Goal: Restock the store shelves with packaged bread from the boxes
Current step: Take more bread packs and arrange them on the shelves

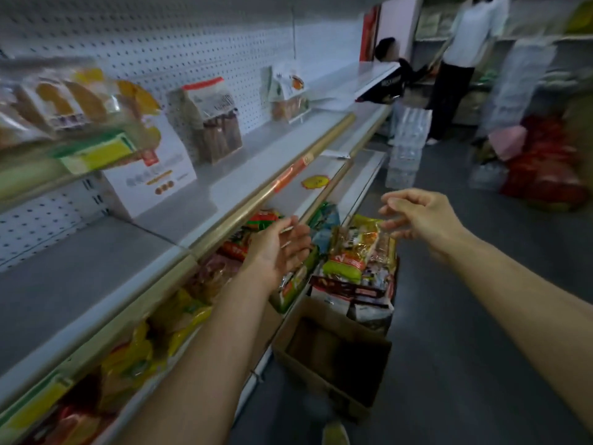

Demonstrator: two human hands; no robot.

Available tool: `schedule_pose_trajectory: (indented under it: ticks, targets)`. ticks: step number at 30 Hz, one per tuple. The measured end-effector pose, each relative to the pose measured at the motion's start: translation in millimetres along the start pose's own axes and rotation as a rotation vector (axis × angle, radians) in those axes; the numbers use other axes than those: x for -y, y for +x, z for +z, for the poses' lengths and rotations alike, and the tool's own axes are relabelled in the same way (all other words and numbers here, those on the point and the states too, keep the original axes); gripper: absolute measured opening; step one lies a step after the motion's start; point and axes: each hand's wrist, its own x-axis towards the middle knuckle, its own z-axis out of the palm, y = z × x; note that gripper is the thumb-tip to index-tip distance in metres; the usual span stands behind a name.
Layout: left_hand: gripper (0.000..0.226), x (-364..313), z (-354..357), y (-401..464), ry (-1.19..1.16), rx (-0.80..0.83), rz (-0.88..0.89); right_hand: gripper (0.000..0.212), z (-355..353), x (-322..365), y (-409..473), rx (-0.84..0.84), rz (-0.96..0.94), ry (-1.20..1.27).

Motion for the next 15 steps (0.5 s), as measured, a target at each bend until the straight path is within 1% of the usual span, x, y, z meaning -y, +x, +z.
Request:
schedule_pose_trajectory:
  ticks: [3,6,11,15]
  targets:
    - [0.014,4,22,67,-0.023,-0.066,-0.044,0.012,-7,-26,69,0.033,0.092,0.048]
    - [0.016,7,45,130,-0.069,-0.13,-0.095,0.014,-17,-46,135,0.053,0.186,0.024]
    - [0.02,26,79,223,-0.076,-0.155,-0.22,0.019,-42,-80,230,0.067,0.29,0.022]
    - [0.023,40,90,284,-0.092,-0.197,-0.269,0.019,-54,-114,296,0.067,0.362,0.03]
